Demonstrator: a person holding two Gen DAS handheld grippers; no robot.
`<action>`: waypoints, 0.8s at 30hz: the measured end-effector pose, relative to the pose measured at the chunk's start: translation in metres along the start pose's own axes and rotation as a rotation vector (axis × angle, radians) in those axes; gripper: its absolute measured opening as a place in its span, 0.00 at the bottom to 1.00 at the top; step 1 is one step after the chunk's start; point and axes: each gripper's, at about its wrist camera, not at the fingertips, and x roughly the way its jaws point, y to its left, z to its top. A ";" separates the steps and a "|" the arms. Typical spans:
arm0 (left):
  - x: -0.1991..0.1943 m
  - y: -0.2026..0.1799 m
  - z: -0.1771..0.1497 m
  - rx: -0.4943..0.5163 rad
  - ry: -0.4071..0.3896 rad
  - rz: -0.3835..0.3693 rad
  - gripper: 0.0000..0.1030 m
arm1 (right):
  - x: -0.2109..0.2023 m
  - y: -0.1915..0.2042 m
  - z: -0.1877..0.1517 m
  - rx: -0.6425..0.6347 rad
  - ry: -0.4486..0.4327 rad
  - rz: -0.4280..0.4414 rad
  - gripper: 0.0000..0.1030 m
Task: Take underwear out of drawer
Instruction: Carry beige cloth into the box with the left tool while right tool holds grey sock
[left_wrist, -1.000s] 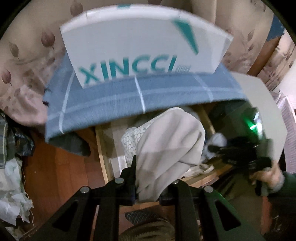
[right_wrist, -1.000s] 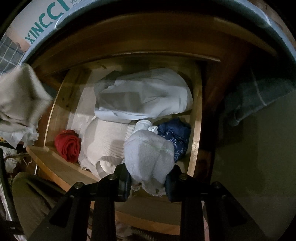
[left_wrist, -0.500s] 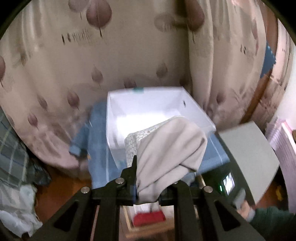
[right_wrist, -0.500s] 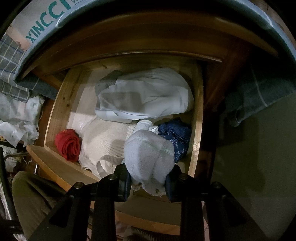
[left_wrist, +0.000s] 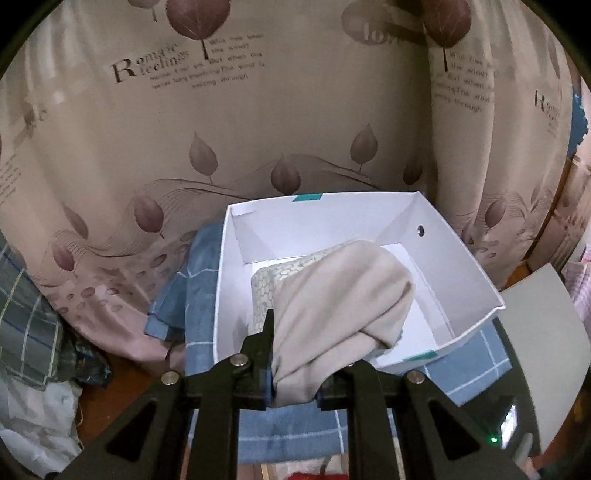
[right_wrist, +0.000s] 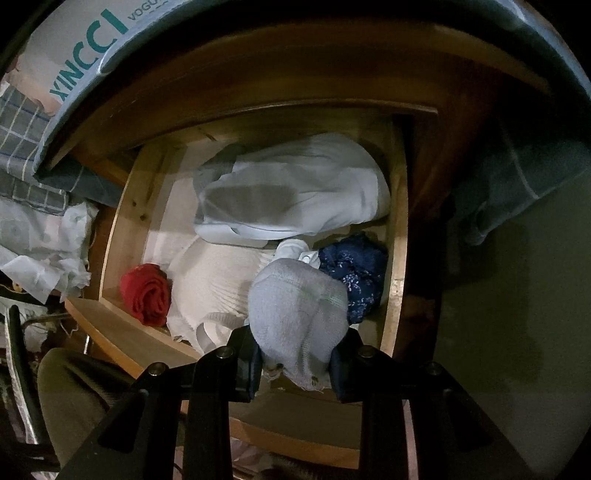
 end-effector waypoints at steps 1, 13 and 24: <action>0.008 0.000 0.000 -0.002 -0.001 0.011 0.14 | 0.000 0.000 0.000 0.000 0.001 0.002 0.26; 0.064 0.008 -0.007 -0.102 0.081 0.024 0.17 | 0.003 0.000 0.002 0.006 0.013 0.011 0.26; 0.030 0.007 -0.011 -0.072 0.056 0.070 0.53 | 0.002 0.004 0.001 -0.016 0.012 -0.021 0.26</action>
